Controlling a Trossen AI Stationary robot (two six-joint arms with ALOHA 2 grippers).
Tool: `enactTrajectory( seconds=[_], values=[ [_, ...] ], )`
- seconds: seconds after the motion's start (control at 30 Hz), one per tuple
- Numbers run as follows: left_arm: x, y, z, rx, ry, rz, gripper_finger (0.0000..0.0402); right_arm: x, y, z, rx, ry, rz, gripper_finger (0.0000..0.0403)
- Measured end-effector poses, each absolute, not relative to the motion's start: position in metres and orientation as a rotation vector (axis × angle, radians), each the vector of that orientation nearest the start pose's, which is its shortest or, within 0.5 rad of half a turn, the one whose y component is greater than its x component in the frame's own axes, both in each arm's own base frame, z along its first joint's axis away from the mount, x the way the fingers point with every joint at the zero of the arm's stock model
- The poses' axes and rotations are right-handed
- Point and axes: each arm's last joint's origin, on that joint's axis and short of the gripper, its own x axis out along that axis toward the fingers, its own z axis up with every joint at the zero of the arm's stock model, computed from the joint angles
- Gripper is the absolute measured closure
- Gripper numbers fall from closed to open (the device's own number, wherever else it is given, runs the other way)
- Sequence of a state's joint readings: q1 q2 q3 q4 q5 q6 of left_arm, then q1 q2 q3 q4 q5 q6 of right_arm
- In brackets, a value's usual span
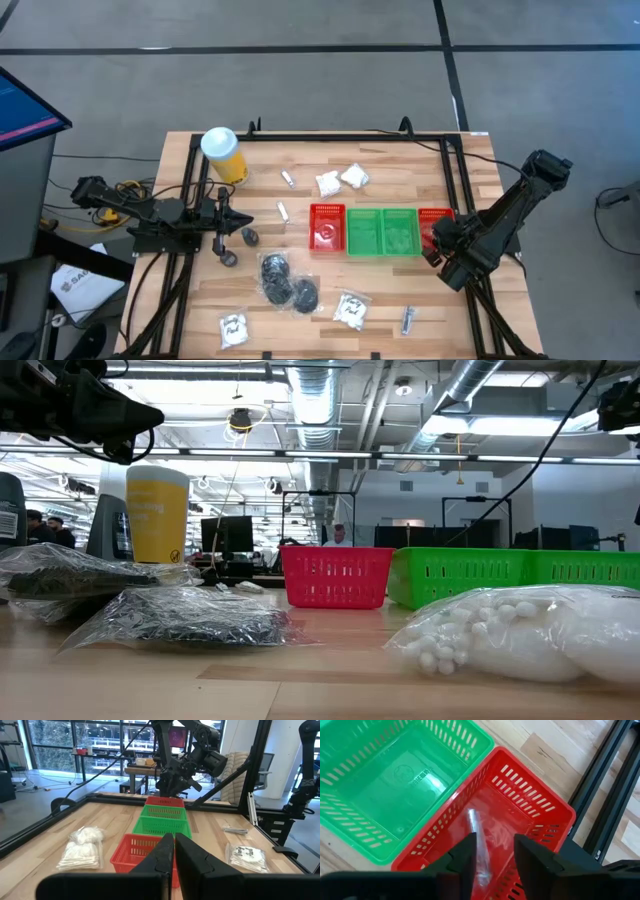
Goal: Pick & Place Travel size toiletries
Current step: Put the cotton pack into the left green bin
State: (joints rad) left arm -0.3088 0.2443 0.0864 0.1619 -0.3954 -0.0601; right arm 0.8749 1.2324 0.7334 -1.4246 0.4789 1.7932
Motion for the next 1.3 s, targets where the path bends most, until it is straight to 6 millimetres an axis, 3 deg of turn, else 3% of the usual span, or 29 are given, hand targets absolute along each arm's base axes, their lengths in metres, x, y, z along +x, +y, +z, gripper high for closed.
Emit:
enactTrajectory(
  seconds=[0.23,0.53,0.97,1.1,1.3],
  values=[
    [0.108,-0.023,0.188,-0.061,-0.006,0.086,0.0389,0.102,0.102,0.2,0.246,1.077,-0.929,0.0243],
    [0.108,-0.023,0.189,-0.062,-0.007,0.086,0.0389,0.106,0.107,0.199,0.247,1.091,-0.849,0.025],
    [0.108,-0.023,0.189,-0.063,-0.01,0.086,0.0389,0.155,0.15,0.206,0.17,0.853,-0.19,0.0264],
    [0.108,-0.023,0.189,-0.063,-0.01,0.086,0.0389,0.166,0.159,0.207,0.108,0.815,-0.076,0.0271],
    [0.108,-0.023,0.189,-0.063,-0.01,0.086,0.0389,0.18,0.17,0.189,0.026,0.849,-0.013,0.0276]
  ],
)
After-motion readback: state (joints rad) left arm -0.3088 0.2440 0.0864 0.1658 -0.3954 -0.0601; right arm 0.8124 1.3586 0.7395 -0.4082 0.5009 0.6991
